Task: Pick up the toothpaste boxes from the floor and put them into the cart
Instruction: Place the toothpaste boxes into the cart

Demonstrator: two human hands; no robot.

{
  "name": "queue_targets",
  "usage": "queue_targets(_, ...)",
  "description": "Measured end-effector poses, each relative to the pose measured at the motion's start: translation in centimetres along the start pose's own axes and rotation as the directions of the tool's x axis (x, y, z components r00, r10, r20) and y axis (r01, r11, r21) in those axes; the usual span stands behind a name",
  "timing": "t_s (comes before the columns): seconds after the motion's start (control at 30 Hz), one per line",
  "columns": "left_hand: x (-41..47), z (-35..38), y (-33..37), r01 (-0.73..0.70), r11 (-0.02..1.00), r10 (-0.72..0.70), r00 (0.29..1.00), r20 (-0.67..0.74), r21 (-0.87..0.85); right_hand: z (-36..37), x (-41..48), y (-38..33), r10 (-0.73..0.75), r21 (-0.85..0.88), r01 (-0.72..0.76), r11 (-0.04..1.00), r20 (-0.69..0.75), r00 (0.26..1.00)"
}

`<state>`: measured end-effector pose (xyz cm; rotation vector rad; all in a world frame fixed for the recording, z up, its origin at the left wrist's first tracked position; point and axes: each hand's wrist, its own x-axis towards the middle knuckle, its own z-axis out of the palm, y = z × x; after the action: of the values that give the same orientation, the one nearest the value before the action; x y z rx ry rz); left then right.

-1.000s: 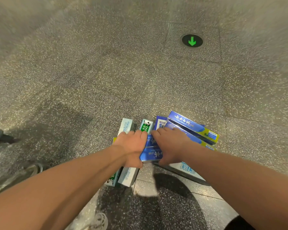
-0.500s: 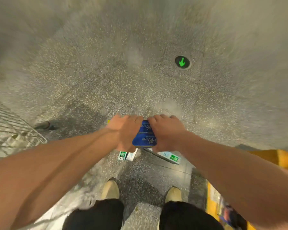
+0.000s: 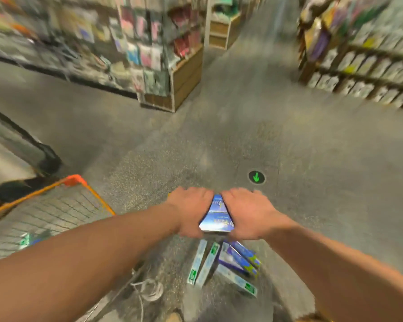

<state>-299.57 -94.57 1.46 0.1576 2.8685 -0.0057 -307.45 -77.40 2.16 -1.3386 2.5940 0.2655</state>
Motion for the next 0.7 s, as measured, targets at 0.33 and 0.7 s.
queue_targets(0.33,-15.8,-6.8,2.0,0.164,0.981,-0.147,0.976,-0.157,0.100,-10.0,-8.8,-8.3,-0.210,-0.099,0.199,0.975,-0.120,0.970)
queue_targets(0.7,-35.7,-8.4,-3.8,0.401,0.908,-0.373,0.905,-0.204,0.120,-16.7,-10.4,-26.2,-0.401,-0.171,0.368,0.914,-0.233,0.886)
